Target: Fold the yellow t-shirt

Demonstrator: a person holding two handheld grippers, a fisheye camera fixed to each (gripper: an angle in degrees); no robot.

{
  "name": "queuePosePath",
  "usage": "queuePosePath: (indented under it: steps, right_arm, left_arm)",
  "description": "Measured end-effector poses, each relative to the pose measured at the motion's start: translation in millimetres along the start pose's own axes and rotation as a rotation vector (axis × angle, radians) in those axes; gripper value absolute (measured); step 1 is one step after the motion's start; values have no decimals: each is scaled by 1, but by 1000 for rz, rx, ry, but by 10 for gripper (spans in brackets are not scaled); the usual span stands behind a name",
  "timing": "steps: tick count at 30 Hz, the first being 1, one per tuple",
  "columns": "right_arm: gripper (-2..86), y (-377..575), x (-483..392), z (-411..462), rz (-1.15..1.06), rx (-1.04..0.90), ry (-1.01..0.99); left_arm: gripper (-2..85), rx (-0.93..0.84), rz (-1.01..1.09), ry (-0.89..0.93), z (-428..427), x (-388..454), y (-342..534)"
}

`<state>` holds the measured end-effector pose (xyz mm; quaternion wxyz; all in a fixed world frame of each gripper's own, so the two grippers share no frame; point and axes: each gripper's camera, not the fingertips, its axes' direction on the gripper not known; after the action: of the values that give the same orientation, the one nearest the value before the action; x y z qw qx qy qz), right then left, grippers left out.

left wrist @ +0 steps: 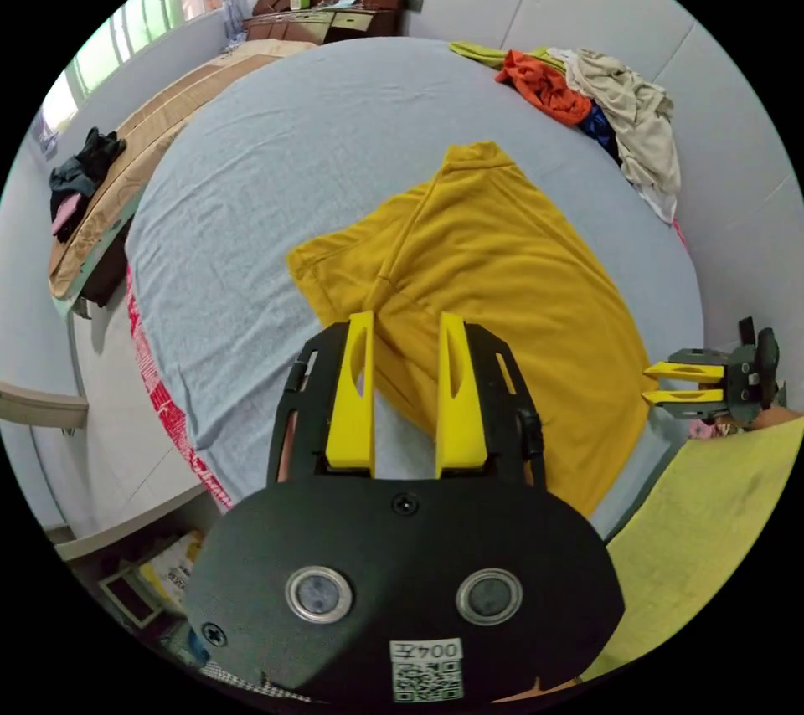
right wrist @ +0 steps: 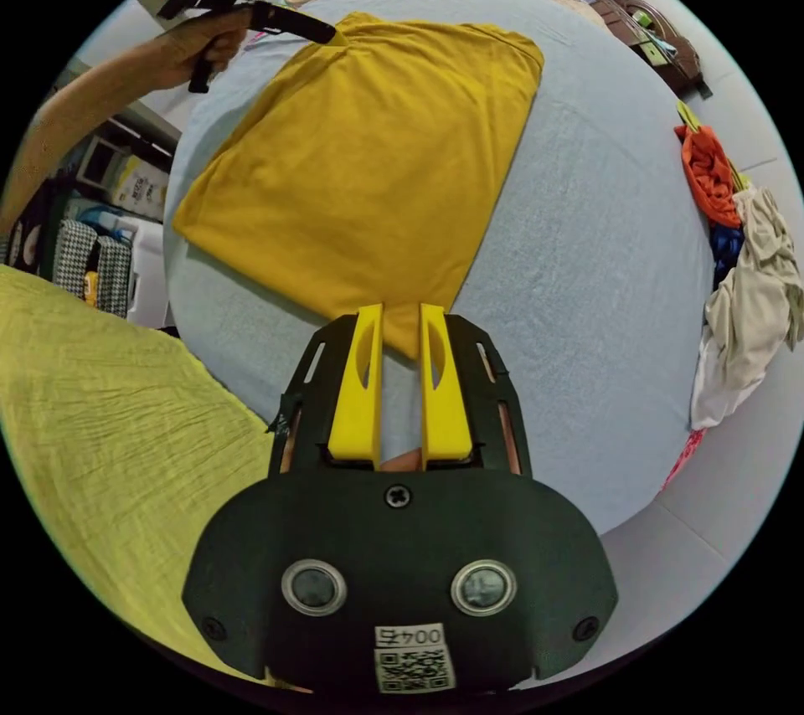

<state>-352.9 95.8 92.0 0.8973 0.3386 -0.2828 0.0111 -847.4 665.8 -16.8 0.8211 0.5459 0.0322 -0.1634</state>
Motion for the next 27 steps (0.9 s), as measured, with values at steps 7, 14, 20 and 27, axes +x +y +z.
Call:
queuePosePath:
  steps: [7, 14, 20, 27]
  right_arm:
    - [82, 13, -6, -9, 40, 36, -37]
    - [81, 29, 5, -17, 107, 69, -123]
    - [82, 39, 4, -22, 111, 68, -97]
    - [80, 55, 15, -26, 130, 99, -107]
  left_arm:
    - [117, 106, 86, 205, 3, 42, -75]
    - [106, -44, 303, 175, 77, 115, -155]
    - [46, -90, 274, 93, 107, 114, -172]
    - [28, -11, 144, 215, 76, 78, -154]
